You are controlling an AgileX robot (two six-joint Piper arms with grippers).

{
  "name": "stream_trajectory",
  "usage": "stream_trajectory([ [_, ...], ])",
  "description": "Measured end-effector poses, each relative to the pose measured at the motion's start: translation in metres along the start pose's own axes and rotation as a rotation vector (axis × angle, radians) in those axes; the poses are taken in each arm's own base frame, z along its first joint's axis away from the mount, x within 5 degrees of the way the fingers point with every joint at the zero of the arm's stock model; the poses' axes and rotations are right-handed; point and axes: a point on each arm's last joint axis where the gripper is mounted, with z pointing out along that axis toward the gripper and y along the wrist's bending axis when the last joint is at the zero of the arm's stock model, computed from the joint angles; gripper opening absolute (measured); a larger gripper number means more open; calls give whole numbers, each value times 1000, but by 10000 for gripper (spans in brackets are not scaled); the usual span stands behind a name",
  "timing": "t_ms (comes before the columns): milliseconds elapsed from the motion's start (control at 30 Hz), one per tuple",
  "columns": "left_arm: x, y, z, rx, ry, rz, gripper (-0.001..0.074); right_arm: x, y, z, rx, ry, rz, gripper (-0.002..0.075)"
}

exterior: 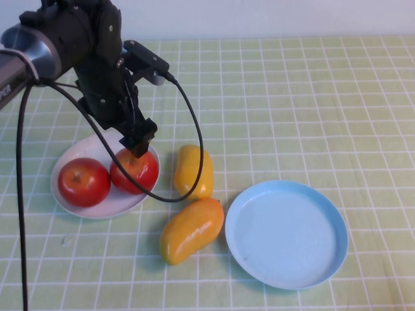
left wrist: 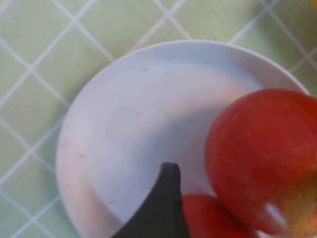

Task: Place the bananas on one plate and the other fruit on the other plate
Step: Put one type of fruit in the left plate, then put another type of fruit in the right plate

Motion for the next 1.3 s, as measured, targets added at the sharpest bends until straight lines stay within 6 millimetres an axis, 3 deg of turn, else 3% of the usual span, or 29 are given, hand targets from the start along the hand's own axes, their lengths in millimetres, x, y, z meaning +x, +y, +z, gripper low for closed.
stream_trajectory([
  [133,4,2,-20,-34,-29,-1,668,0,0,0,0,0,0,-17],
  [300,17,-2,-68,-75,-117,-51,631,0,0,0,0,0,0,-17],
  [367,28,-10,-86,-80,-140,-67,523,0,0,0,0,0,0,-16],
  [500,59,-27,-111,-81,-168,-101,176,0,0,0,0,0,0,-16],
  [600,89,-40,-122,-85,-188,-127,55,0,0,0,0,0,0,-16],
  [900,165,-75,-143,-126,-393,-229,5,0,0,0,0,0,0,-16],
  [1067,202,-93,-143,-113,-494,-320,4,0,0,0,0,0,0,-16],
  [1300,227,-97,-151,-196,-521,-334,4,0,0,0,0,0,0,-16],
])
